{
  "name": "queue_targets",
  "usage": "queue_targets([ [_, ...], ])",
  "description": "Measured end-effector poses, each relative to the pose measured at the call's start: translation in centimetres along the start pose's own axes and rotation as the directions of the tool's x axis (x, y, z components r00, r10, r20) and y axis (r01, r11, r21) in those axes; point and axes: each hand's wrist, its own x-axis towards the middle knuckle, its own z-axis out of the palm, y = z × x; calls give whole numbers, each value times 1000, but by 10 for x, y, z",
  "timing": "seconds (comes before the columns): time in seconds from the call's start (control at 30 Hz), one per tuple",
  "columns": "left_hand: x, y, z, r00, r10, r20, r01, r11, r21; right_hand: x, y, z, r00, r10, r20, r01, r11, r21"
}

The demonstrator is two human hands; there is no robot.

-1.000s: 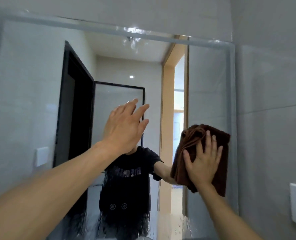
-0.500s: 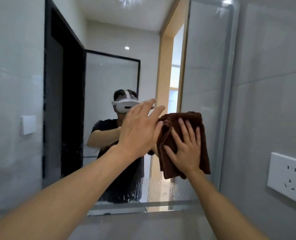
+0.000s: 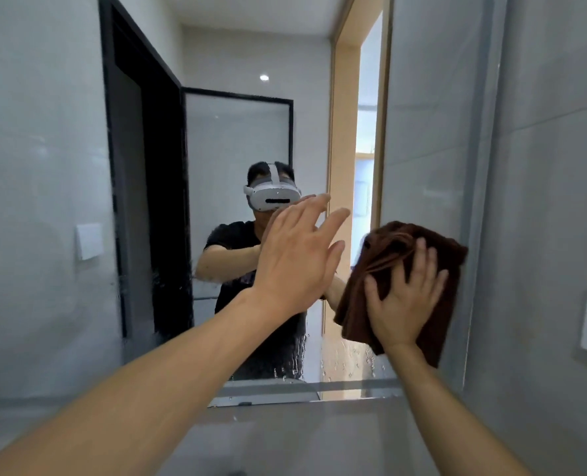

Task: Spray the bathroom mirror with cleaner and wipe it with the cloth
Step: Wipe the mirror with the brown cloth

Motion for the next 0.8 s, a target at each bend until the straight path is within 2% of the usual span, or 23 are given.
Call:
queue_targets([
  [0.07,6,-6,-7,1000,-8,-22,9,1000,13,6,-40,0,989,-147,-31,149,987,59],
  [0.2,29,-13,-23,998,0,-63,3,999,41,38,-106,-1,915,-401,-39,402,902,159],
  [0.33,52,-17,-36,993,-36,-111,39,999,27,77,-90,-2,868,-495,-34,496,861,113],
  [0.53,49,-13,-36,995,-23,-93,25,1000,15,107,-5,-12,925,-376,44,378,924,-54],
  [0.63,33,-15,-28,999,-19,-50,20,1000,17,82,37,-15,947,-311,78,317,946,-67],
  [0.8,9,-19,-11,1000,22,-2,-22,1000,5,9,82,-11,990,-126,70,130,990,-56],
])
